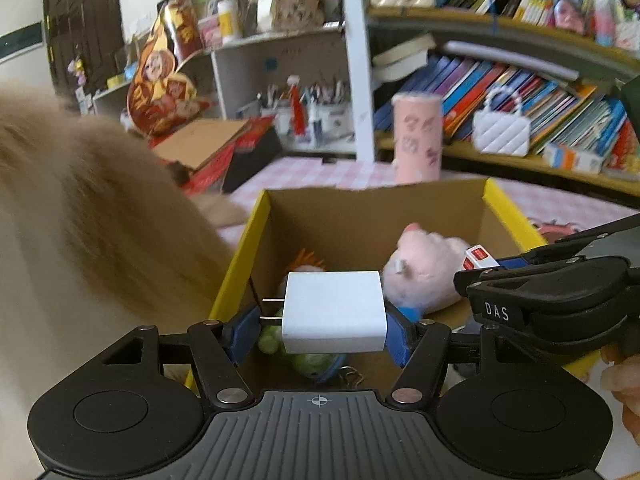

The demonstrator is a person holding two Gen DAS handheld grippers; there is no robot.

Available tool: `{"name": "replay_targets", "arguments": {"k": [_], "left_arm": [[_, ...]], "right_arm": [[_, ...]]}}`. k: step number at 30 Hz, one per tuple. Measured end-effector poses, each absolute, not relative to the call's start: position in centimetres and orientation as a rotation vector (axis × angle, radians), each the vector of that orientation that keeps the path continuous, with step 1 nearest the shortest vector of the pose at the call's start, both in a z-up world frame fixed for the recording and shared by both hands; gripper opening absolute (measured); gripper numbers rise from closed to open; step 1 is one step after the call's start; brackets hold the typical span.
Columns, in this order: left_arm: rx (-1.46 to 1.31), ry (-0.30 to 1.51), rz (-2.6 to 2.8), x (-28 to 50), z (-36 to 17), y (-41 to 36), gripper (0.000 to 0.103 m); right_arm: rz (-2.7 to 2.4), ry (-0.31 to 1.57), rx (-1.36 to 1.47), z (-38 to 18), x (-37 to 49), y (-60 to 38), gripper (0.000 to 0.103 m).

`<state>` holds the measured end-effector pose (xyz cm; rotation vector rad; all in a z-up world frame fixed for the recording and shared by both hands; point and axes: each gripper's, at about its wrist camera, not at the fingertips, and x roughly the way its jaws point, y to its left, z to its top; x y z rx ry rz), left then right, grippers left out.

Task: Organize objects

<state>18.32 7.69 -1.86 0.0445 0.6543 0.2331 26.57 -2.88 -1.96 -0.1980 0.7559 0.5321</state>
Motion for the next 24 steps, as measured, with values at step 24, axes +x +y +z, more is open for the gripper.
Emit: {"name": "replay_targets", "arguments": {"k": [24], "left_arm": [[0.046,0.569,0.197,16.8,0.5,5.4,0.092]], "right_arm": [[0.496,0.620,-0.016,2.4,24.3,-7.1,0.034]]}}
